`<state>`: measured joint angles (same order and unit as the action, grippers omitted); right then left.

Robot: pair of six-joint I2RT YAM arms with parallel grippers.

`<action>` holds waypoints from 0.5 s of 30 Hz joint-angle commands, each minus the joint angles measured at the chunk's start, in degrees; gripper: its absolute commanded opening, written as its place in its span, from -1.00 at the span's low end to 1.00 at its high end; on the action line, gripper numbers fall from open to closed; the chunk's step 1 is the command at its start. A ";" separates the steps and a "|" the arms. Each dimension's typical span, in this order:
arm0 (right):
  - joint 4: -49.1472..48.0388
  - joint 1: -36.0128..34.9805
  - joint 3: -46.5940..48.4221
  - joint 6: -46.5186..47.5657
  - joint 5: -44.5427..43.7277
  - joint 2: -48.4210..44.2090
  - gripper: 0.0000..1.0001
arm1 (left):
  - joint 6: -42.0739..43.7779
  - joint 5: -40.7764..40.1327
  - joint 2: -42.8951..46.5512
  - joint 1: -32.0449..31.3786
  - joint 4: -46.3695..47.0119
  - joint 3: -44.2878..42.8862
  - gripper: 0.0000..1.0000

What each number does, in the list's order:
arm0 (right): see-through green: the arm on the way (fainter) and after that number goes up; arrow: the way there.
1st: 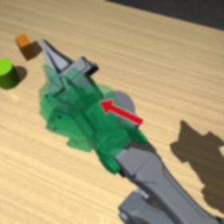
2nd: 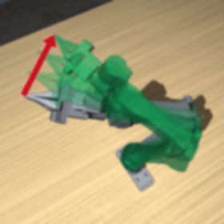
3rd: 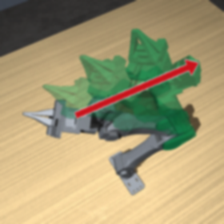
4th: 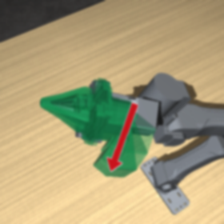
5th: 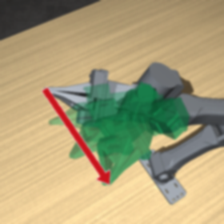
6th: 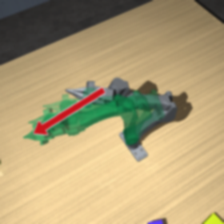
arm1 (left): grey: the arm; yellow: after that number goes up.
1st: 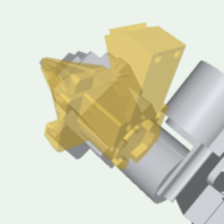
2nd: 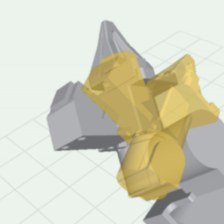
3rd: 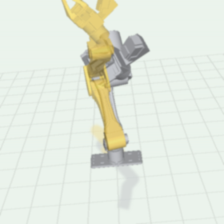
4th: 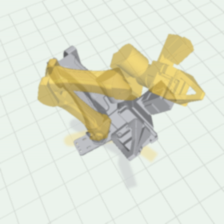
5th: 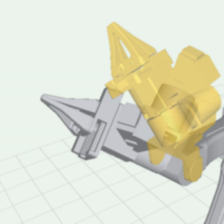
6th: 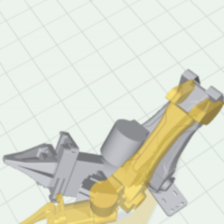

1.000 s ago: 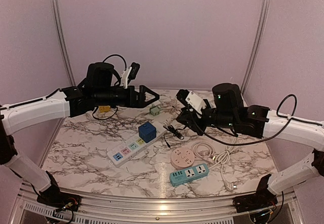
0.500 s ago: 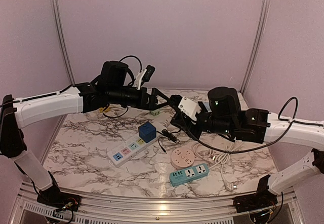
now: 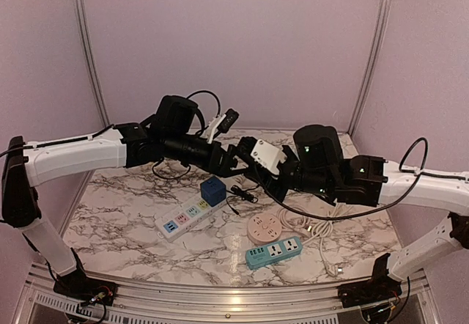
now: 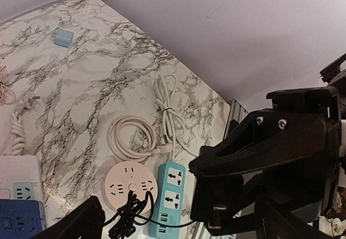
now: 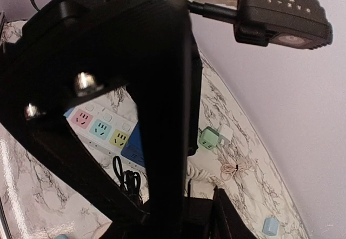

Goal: Insert the plug
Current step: Pass from the right arm to the left

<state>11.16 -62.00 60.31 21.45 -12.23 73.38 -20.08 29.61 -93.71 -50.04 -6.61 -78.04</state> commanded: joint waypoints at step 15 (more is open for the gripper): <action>1.19 -2.88 4.64 2.32 -5.61 2.68 -0.47 | 0.58 4.36 -6.07 -1.37 -2.24 -4.38 0.04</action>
<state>14.02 -64.31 62.02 23.18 -15.94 76.20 -20.12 32.51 -98.89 -51.07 -8.27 -81.69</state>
